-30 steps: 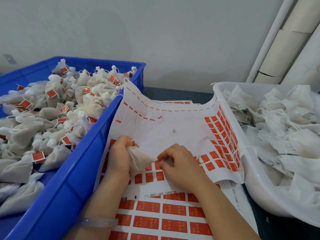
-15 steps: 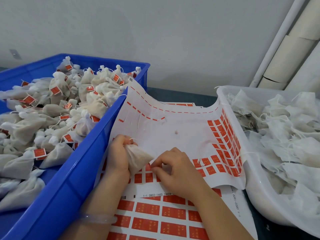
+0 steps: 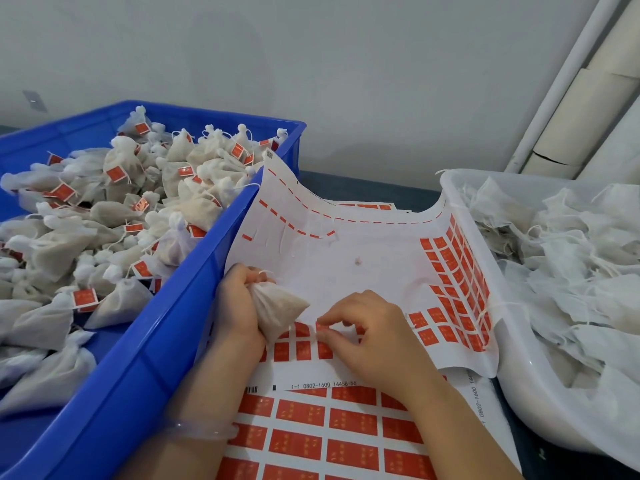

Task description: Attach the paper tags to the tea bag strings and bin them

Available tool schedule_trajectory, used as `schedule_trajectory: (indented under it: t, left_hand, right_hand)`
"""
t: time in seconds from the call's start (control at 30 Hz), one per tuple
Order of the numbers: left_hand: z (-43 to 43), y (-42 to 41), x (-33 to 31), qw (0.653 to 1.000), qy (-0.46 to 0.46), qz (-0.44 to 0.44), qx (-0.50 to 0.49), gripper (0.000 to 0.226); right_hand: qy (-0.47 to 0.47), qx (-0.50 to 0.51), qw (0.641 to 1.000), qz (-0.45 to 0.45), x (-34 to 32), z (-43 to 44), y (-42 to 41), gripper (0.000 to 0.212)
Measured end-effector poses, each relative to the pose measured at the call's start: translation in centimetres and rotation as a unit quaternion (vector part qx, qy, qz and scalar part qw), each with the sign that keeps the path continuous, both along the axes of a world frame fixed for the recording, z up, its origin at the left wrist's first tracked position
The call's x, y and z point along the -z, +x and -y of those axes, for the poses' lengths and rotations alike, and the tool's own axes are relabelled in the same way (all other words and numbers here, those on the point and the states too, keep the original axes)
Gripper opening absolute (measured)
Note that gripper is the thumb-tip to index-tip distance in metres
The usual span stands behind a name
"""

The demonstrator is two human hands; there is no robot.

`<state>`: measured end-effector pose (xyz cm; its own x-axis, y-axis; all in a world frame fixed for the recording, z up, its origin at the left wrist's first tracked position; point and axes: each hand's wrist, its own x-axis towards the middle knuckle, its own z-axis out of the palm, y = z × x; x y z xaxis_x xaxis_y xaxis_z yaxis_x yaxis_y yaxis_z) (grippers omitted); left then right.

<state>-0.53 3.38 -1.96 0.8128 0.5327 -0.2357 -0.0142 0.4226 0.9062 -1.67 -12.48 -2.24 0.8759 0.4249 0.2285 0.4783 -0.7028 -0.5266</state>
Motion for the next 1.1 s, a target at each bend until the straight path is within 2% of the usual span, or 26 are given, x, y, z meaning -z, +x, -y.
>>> schedule_trajectory:
  t: [0.07,0.17,0.27,0.33,0.43,0.5,0.63,0.73,0.97,1.03,1.1]
  left_hand:
    - [0.0,0.1,0.0,1.000,0.000,0.001,-0.004,0.035]
    - [0.0,0.0,-0.2,1.000,0.005,0.003,0.010,0.051]
    - [-0.1,0.1,-0.1,1.000,-0.010,0.007,-0.007,0.034]
    - [-0.2,0.2,0.1,1.000,-0.022,0.008,-0.016,0.024]
    - [-0.4,0.4,0.3,0.999,-0.039,0.011,-0.007,0.024]
    - [-0.4,0.5,0.4,0.999,-0.049,0.015,-0.009,0.025]
    - [-0.7,0.6,0.7,0.999,-0.038,0.009,-0.010,0.021]
    - [-0.9,0.6,0.9,0.999,-0.035,-0.001,0.001,0.020]
    - [-0.9,0.4,1.0,1.000,-0.017,-0.009,0.012,0.025]
    - [-0.9,0.3,0.9,1.000,-0.015,-0.008,0.008,0.024]
    - [-0.7,0.3,0.9,1.000,-0.009,-0.006,0.008,0.026]
  right_hand:
    - [0.024,0.033,0.999,-0.036,0.2,0.1,0.2,0.018]
    - [0.059,0.069,0.994,-0.061,0.6,0.1,0.4,0.017]
    - [0.062,0.079,0.993,-0.069,0.9,-0.3,0.4,0.036]
    - [0.024,0.065,0.997,-0.036,0.8,-0.7,0.2,0.041]
    - [0.019,0.017,0.999,0.044,0.5,-1.4,0.0,0.029]
    - [0.011,0.007,1.000,0.019,0.6,-2.0,-0.3,0.029]
    - [-0.012,0.060,0.996,-0.070,1.2,-1.6,0.2,0.049]
    - [-0.045,0.074,0.993,-0.081,1.1,-0.5,0.7,0.042]
    - [-0.032,0.073,0.992,-0.098,1.1,-0.5,1.1,0.014]
    - [-0.027,0.076,0.992,-0.100,1.3,-0.4,1.1,0.014]
    - [-0.024,0.080,0.991,-0.103,1.4,-0.3,1.0,0.023]
